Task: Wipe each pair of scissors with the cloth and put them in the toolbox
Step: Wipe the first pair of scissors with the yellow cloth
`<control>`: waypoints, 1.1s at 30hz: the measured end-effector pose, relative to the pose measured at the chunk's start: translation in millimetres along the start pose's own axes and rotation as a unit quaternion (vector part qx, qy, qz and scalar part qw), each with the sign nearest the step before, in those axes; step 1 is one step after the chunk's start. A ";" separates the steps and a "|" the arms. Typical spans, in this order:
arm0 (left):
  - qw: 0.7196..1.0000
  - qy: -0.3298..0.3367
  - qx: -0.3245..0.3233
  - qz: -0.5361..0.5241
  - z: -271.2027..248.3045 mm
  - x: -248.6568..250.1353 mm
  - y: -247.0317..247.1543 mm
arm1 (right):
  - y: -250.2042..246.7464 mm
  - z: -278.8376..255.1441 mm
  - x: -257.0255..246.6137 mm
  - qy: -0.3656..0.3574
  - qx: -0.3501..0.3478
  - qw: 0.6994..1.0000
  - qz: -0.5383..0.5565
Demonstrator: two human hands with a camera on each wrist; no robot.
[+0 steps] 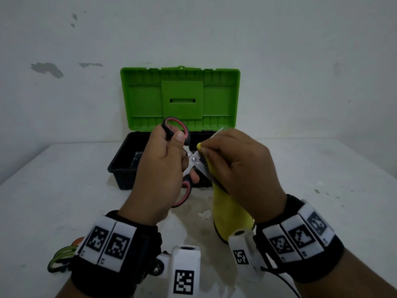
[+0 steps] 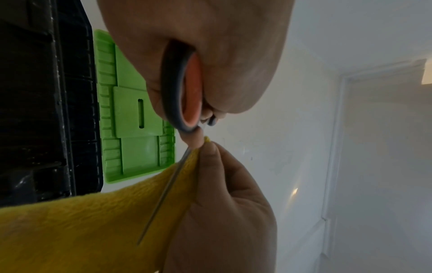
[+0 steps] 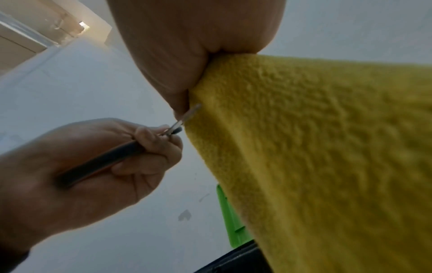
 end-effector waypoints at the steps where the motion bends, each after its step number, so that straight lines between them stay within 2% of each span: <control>1: 1.000 0.002 -0.001 0.001 -0.5 -0.3 -1.0 | 0.7 -0.6 -2.6 -0.010 -0.008 1.000 0.002; 6: 1.000 0.012 -0.015 0.007 -2.9 1.7 5.1 | -12.6 0.4 14.8 0.026 0.050 0.998 -0.019; 11: 1.000 0.025 -0.009 -0.008 -2.8 0.6 1.9 | -7.6 -3.7 -0.5 -0.012 0.020 1.000 -0.005; 16: 0.999 0.040 -0.015 -0.013 -7.1 -0.5 6.1 | -20.6 -2.3 16.7 0.042 0.073 0.996 -0.015; 21: 0.999 0.045 -0.020 -0.012 -8.3 -0.6 3.1 | -12.2 -6.9 -2.2 0.003 0.035 0.999 0.007; 26: 0.999 0.045 -0.026 -0.016 -9.5 1.4 7.6 | -24.8 -4.8 13.1 0.042 0.089 0.995 -0.010; 31: 0.999 0.049 -0.016 -0.009 -11.5 4.0 4.9 | -18.6 -8.3 -5.2 -0.001 0.053 0.998 -0.022; 33: 0.998 0.050 -0.022 -0.017 -13.1 6.4 5.9 | -23.2 -6.8 -2.2 0.004 0.064 0.998 -0.010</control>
Point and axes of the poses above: each hand's wrist, its own z-axis towards the middle knuckle, its own y-axis out of the palm, x = y × z, the point moved 6 cm from there along z, towards the middle knuckle, and after that the axes turned 8 degrees about -y, right-handed, at the moved point
